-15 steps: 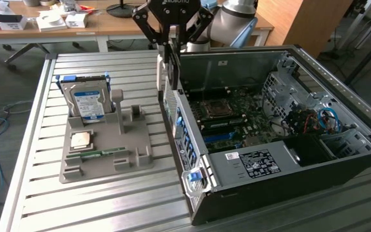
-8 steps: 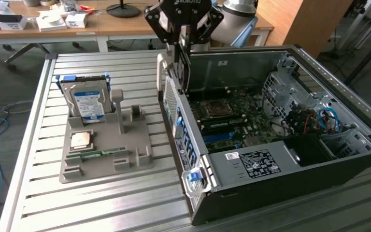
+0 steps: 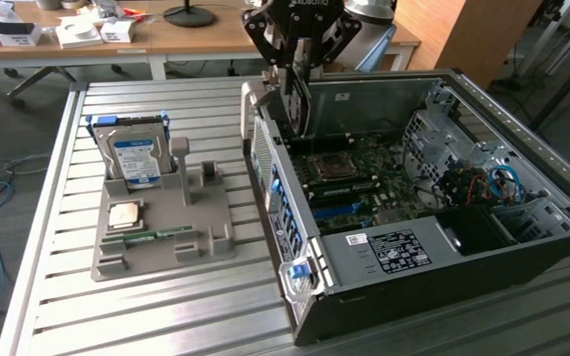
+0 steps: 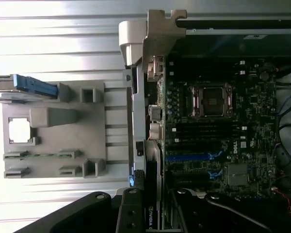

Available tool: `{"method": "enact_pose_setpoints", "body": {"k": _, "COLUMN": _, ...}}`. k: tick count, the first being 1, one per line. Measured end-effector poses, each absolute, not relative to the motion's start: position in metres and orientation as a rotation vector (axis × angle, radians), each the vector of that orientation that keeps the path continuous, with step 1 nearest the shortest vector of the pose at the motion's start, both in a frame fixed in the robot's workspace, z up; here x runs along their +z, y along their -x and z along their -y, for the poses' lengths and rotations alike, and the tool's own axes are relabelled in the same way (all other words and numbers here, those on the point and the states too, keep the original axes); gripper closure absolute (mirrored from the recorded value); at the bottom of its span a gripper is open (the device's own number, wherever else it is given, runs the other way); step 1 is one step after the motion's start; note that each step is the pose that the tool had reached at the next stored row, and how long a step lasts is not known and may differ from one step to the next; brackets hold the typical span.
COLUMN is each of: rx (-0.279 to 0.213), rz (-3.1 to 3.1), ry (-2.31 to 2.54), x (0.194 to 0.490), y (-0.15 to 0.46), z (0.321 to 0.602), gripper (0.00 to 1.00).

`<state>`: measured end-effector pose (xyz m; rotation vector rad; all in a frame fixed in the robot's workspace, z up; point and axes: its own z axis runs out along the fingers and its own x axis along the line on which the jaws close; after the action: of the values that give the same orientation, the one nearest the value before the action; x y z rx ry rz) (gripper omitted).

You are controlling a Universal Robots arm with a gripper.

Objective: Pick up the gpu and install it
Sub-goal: 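Pick up the gpu and move the gpu toward the slot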

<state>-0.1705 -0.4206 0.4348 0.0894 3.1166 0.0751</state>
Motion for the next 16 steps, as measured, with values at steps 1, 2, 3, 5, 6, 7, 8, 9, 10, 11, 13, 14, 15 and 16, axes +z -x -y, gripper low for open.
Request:
{"method": "enact_pose_setpoints", "body": {"k": 1, "rx": 0.075, "rz": -3.117, "ry": -0.089, "x": 0.435, "y": 0.167, "z": 0.421, "gripper": 0.73}}
{"method": "enact_pose_setpoints", "body": {"k": 2, "rx": 0.075, "rz": -3.117, "ry": -0.089, "x": 0.435, "y": 0.164, "z": 0.421, "gripper": 0.73}}
{"method": "enact_pose_setpoints", "body": {"k": 3, "rx": 0.075, "rz": -3.117, "ry": -0.09, "x": 0.435, "y": 0.162, "z": 0.421, "gripper": 0.73}}
{"method": "enact_pose_setpoints", "body": {"k": 5, "rx": 0.075, "rz": -3.117, "ry": -0.09, "x": 0.435, "y": 0.156, "z": 0.421, "gripper": 0.73}}
{"method": "enact_pose_setpoints", "body": {"k": 6, "rx": 0.076, "rz": -3.117, "ry": -0.089, "x": 0.435, "y": 0.153, "z": 0.421, "gripper": 0.73}}
{"method": "enact_pose_setpoints", "body": {"k": 7, "rx": 0.076, "rz": -3.117, "ry": -0.089, "x": 0.435, "y": 0.149, "z": 0.421, "gripper": 0.73}}
{"method": "enact_pose_setpoints", "body": {"k": 8, "rx": 0.075, "rz": -3.117, "ry": -0.089, "x": 0.435, "y": 0.146, "z": 0.421, "gripper": 0.73}}
{"method": "enact_pose_setpoints", "body": {"k": 9, "rx": 0.076, "rz": -3.117, "ry": -0.09, "x": 0.435, "y": 0.143, "z": 0.421, "gripper": 0.73}}
{"method": "enact_pose_setpoints", "body": {"k": 10, "rx": 0.076, "rz": -3.117, "ry": -0.09, "x": 0.435, "y": 0.14, "z": 0.421, "gripper": 0.73}}
{"method": "enact_pose_setpoints", "body": {"k": 11, "rx": 0.076, "rz": -3.117, "ry": -0.089, "x": 0.435, "y": 0.136, "z": 0.421, "gripper": 0.73}}
{"method": "enact_pose_setpoints", "body": {"k": 13, "rx": 0.076, "rz": -3.117, "ry": -0.089, "x": 0.435, "y": 0.13, "z": 0.421, "gripper": 0.73}}
{"method": "enact_pose_setpoints", "body": {"k": 14, "rx": 0.076, "rz": -3.117, "ry": -0.09, "x": 0.435, "y": 0.127, "z": 0.421, "gripper": 0.73}}
{"method": "enact_pose_setpoints", "body": {"k": 15, "rx": 0.076, "rz": -3.117, "ry": -0.09, "x": 0.435, "y": 0.123, "z": 0.421, "gripper": 0.73}}
{"method": "enact_pose_setpoints", "body": {"k": 16, "rx": 0.076, "rz": -3.117, "ry": -0.089, "x": 0.435, "y": 0.12, "z": 0.421, "gripper": 0.73}}
